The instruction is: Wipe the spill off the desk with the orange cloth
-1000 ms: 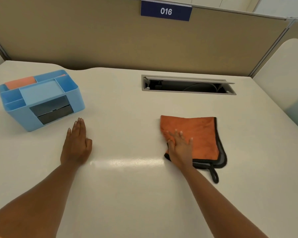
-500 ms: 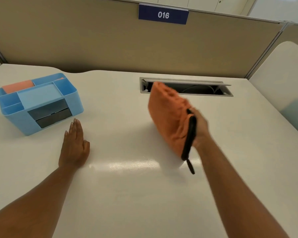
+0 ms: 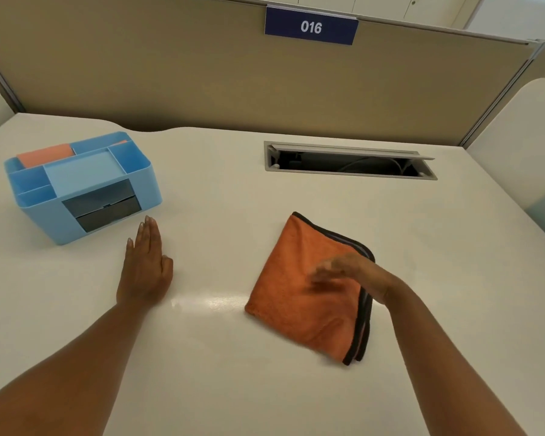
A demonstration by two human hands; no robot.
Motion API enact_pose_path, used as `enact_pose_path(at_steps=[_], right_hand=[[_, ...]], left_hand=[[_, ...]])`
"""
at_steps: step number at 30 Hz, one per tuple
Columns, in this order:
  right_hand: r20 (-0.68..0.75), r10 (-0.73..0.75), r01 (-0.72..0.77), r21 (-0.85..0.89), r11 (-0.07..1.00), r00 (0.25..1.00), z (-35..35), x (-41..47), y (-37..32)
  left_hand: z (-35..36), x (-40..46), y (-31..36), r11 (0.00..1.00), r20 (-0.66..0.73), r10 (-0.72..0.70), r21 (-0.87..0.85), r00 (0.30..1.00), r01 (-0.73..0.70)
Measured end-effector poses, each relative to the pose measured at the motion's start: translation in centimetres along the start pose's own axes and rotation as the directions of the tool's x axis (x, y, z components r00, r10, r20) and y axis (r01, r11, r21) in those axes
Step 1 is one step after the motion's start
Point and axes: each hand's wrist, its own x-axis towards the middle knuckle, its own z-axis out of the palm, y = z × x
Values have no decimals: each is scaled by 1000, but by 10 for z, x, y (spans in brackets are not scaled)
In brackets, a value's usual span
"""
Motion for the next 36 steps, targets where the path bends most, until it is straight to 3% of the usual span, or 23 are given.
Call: enact_pose_path(at_steps=[1,2,3,4,6,12,17,22,26,28,30,31,32,36], right_hand=[[-207,-18,27,40,999,978,7,4,3],[-414,-19,11,-21,1000,910,16,10,5],[-517,-19,-90,-186,978,856,31,14,6],[-511,-3,-209,-358,910,859,49,19,10],[-443,13,-290,-564,773,897,86,29,19],[-549,-109,-339,-648,682,828,113,66,21],[-447,-171,-237,-717,655,878,124,99,-7],[-107,-332,83,-856,510,937,154,100,-20],[228,-462,401,-859,318,857,168,75,-8],[318,-509,495,-830,259,800,162,64,7],[333,-572,493,-858,145,749,146,58,24],[313,-570,450,-886,114,760,135,56,29],[268,-567,407,-904,131,779,121,56,34],[-36,-434,155,-904,398,900,53,62,43]], left_hand=[[0,0,-1,1000,-1,-3,0,1000,3],[1,0,-1,1000,-1,-6,1,1000,6],[1,0,-1,1000,1,-7,2,1000,7],[0,0,0,1000,3,-8,3,1000,8],[0,0,1,1000,1,-13,6,1000,13],[1,0,2,999,8,15,36,1000,-16],[1,0,2,998,8,16,62,1000,-17],[1,2,-1,998,3,14,56,1000,-14],[-1,2,0,1000,-22,9,14,1000,-8],[-2,0,-1,1000,-36,6,7,999,-5],[-3,-2,-2,1000,-39,-3,19,999,4],[-2,-3,-2,1000,-40,-6,27,999,7],[-2,-3,-2,1000,-41,-9,27,999,10],[-1,-2,-1,1000,-30,-19,11,999,19]])
